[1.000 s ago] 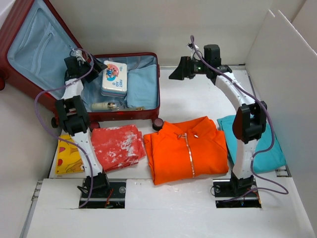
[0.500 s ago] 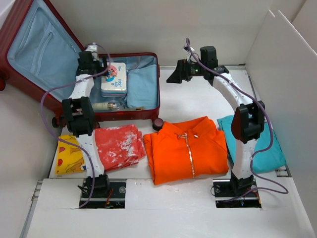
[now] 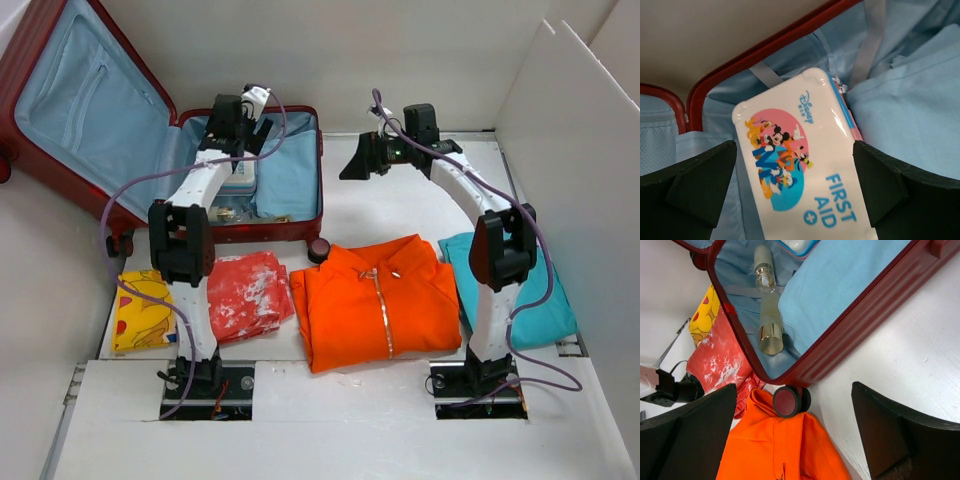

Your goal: Pack the luggage

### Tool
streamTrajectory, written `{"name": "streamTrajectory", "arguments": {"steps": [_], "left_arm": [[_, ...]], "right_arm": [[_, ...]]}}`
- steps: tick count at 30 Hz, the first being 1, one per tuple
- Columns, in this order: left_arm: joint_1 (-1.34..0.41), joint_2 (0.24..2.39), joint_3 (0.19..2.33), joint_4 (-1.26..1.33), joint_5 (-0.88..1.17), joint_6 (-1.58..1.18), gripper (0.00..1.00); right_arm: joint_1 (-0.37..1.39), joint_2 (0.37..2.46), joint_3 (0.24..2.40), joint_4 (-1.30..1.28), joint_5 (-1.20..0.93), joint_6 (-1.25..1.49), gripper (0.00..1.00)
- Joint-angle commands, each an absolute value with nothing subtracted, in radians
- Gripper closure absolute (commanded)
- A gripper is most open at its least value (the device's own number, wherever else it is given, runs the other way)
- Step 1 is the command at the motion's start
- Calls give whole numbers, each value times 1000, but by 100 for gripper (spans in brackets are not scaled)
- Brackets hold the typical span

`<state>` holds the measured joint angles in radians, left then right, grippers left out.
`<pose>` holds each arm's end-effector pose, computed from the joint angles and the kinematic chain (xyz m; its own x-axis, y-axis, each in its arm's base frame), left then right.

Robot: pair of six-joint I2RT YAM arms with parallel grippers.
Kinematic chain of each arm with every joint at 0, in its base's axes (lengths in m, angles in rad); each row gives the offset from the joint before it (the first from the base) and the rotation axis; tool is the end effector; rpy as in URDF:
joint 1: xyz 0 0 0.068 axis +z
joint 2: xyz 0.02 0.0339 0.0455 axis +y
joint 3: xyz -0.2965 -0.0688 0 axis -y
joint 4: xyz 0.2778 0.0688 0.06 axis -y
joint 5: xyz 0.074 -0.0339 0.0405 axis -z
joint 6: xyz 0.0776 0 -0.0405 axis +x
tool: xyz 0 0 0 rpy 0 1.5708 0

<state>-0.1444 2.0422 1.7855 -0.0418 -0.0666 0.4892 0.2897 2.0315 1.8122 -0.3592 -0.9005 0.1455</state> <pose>0.5780 -0.0788 0.3206 -0.2190 0.5057 -0.8345 0.2079 0.8598 0.4664 0.4985 0.2121 0.3104 -0.6353 -0.0954 -0.7663 -0.7218 0.4262 0.5453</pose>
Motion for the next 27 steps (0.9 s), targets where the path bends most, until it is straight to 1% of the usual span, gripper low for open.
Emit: {"name": "streamTrajectory", "arguments": {"steps": [1, 5, 9, 10, 12, 16, 20, 24, 25, 27], "left_arm": [[-155, 2118, 1862, -117, -124, 488, 0], [-146, 2166, 1896, -117, -150, 466, 0], [-146, 2189, 1916, -167, -97, 445, 0], [-134, 2198, 1916, -182, -57, 436, 0], [-124, 2207, 1916, -193, -57, 414, 0], [-101, 2244, 1928, -202, -124, 414, 0], [-43, 2253, 1928, -212, -114, 439, 0], [-18, 2214, 1838, -138, -114, 540, 3], [-18, 2214, 1818, -120, -114, 601, 3], [-9, 2201, 1790, -94, -91, 636, 3]], "right_arm": [[298, 1957, 1801, -354, -914, 112, 0], [298, 1948, 1790, -373, -914, 89, 0], [298, 1948, 1781, -382, -914, 80, 0], [298, 1948, 1781, -382, -914, 80, 0], [298, 1948, 1781, -382, -914, 80, 0], [298, 1937, 1781, -382, -923, 71, 0], [288, 1937, 1781, -382, -923, 71, 0], [288, 1928, 1781, -382, -923, 71, 0], [279, 1928, 1781, -382, -923, 71, 0], [279, 1928, 1781, -382, -923, 71, 0]]}}
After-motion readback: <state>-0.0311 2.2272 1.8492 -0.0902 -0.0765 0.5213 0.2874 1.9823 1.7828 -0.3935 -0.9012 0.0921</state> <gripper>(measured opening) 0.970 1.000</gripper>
